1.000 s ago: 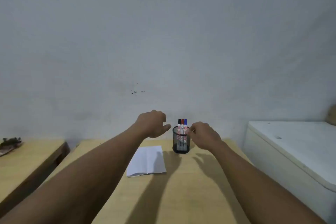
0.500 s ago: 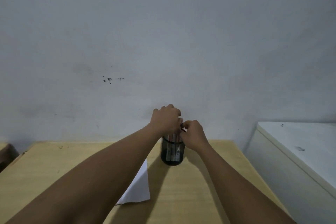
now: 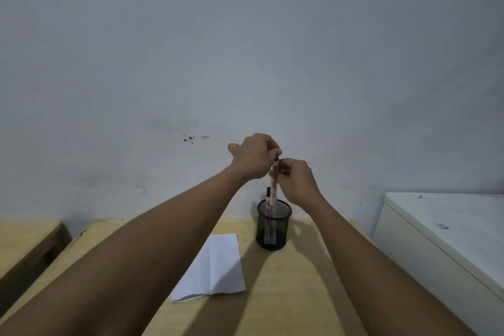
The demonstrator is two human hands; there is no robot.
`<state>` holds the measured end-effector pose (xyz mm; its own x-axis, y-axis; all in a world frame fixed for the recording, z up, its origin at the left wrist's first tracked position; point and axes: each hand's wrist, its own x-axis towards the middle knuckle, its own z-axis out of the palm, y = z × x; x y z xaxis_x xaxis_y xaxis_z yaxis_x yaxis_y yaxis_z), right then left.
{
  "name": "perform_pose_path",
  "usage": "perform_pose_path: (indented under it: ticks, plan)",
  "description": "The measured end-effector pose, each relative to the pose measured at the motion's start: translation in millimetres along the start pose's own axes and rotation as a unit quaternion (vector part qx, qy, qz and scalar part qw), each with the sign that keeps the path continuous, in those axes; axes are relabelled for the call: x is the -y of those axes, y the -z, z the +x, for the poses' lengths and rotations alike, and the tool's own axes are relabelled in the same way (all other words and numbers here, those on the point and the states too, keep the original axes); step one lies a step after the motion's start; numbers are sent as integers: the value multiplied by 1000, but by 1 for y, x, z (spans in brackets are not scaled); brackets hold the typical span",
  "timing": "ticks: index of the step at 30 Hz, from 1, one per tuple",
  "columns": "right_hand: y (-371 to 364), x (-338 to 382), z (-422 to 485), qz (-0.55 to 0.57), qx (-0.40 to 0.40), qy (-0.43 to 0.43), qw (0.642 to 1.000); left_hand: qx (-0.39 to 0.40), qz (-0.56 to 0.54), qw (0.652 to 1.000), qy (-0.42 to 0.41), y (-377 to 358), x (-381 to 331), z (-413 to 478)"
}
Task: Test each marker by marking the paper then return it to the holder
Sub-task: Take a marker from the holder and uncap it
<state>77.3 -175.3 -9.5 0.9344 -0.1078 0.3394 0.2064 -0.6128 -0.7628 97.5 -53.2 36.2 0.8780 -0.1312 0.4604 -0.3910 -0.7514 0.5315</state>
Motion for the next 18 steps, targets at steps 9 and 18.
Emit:
perform_pose_path:
  ticks: [9,18]
  plan:
    - [-23,92,-58,64,-3,47,997,-116,23,993,21,102,11,-57]
    - [-94,81,-89,96,58,25,993,-144,50,985,77,122,106,-99]
